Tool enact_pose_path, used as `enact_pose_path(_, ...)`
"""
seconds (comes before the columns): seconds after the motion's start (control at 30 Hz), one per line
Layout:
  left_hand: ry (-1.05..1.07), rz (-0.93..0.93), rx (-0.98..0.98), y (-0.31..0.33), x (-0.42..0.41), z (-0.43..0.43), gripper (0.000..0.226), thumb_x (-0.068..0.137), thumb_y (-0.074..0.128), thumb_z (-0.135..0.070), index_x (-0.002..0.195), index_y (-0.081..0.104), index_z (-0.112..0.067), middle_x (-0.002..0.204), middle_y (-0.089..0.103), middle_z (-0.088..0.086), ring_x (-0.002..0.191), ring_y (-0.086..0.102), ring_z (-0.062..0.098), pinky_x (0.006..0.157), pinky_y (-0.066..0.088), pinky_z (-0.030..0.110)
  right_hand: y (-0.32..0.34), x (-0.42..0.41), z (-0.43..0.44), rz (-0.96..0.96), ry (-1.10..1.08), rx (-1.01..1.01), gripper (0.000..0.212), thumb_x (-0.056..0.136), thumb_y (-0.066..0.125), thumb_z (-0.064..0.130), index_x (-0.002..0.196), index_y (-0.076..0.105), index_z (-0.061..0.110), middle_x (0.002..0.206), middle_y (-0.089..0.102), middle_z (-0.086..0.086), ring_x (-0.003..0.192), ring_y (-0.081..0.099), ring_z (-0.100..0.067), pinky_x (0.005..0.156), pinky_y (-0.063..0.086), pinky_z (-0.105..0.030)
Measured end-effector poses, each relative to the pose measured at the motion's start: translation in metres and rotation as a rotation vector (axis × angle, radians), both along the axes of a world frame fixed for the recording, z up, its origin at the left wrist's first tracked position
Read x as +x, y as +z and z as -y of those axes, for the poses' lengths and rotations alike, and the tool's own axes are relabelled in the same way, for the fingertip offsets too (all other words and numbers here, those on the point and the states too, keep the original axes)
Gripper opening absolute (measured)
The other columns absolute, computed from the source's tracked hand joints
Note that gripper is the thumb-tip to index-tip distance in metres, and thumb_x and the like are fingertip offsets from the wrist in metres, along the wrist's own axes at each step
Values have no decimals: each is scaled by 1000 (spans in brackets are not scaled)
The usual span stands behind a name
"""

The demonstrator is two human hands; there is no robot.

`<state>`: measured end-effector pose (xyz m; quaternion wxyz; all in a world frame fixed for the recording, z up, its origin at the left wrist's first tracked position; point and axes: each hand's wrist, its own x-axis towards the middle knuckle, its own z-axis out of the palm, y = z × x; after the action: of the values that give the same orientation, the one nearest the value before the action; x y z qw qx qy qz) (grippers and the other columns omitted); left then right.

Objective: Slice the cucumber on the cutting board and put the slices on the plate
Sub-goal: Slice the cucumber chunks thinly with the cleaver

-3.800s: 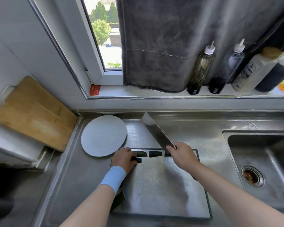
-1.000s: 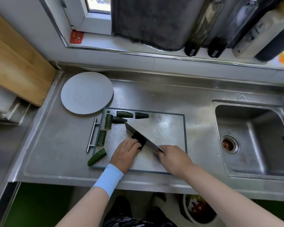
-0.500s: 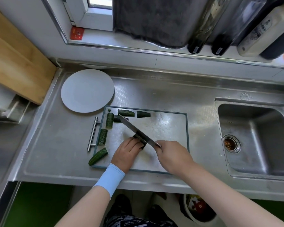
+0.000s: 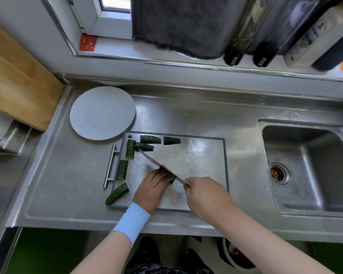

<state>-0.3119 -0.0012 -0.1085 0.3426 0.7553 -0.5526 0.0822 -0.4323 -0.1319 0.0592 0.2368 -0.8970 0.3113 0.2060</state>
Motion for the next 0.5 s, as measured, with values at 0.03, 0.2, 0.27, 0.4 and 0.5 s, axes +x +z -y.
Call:
enact_pose_path(0.03,3,0,1,0,0,0,16,87,71,-8,103,70,-4,105,66,11,102,60,29,91,50,39,1,1,1,-3,3,-1,26,103,38,28,90,60,24,77,59,3,66,51,-19,50,29,-28)
enact_pose_path(0.2,11,-8,16,-1,0,0,13,88,70,-9,100,71,-3,104,67,12,101,61,30,89,50,40,4,6,3,-37,-2,6,26,102,38,25,89,60,21,80,60,1,62,43,-12,49,27,-27)
enact_pose_path(0.27,15,-12,15,-1,0,0,12,88,70,-8,99,71,-3,103,67,12,101,61,30,89,50,40,5,8,3,-55,1,3,23,101,40,22,88,60,20,79,59,1,59,40,-10,49,26,-26)
enact_pose_path(0.4,5,-16,5,0,1,0,13,85,73,-5,98,71,-2,102,67,11,100,61,30,89,50,40,9,14,3,-88,-2,6,20,98,43,18,86,60,19,77,58,1,61,48,-16,48,29,-28)
enact_pose_path(0.5,4,-17,11,-2,1,0,14,85,73,-5,98,71,-2,103,67,11,100,61,30,90,50,40,12,18,4,-115,3,9,18,96,44,16,87,60,18,78,59,0,60,49,-17,48,30,-27)
